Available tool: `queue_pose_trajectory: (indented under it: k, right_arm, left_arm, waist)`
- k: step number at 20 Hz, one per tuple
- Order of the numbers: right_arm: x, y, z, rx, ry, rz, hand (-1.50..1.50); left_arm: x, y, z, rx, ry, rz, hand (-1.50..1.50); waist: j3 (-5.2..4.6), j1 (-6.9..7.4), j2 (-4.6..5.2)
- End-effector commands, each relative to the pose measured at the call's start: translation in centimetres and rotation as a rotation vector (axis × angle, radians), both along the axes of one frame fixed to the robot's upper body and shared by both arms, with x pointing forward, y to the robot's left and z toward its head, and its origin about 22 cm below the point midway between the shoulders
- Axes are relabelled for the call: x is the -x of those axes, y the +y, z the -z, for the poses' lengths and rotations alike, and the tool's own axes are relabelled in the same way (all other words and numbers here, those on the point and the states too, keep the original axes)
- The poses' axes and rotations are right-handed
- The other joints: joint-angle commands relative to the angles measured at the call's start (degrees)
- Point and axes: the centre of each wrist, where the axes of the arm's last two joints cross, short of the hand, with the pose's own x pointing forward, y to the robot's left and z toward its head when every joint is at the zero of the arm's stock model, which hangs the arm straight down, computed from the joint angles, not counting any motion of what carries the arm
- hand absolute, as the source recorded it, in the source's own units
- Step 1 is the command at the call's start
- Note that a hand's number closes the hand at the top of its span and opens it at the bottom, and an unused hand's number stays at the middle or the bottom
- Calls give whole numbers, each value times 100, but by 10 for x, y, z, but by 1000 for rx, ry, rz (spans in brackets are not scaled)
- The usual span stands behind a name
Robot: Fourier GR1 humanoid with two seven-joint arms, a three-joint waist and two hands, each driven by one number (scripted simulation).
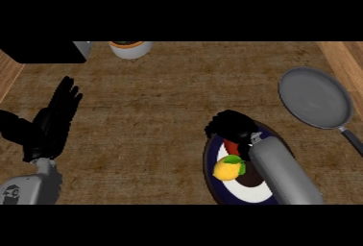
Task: Pick the bell pepper from the plate and place it in the pan
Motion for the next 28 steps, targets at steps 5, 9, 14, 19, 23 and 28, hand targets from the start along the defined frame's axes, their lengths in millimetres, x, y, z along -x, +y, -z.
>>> queue_pose_trajectory:
  k: [5,9,14,19,23,28]
  right_arm:
    - [36,-77,-7,-134,-141,497,150]
    - [48,-69,-67,-231,-403,507,150]
    - [92,-75,-135,-347,-573,512,150]
    - [128,-83,-170,-373,-554,601,150]
    - [101,-115,-187,-453,-555,700,150]
    - [73,-157,-194,-502,-604,791,150]
  left_arm:
    - [9,1,-4,-1,14,-25,0]
    - [9,7,-3,-15,12,-32,0]
    - [8,3,-6,-5,-4,-31,0]
    - [11,-8,1,-6,-6,10,0]
    - [3,-9,-11,-11,0,7,0]
    - [-5,12,-9,-17,-16,20,0]
  waist:
    - [12,-252,-19]
    - [5,-239,-14]
    - [4,-209,3]
    - [12,14,72]
    - [15,61,86]
    - [15,73,97]
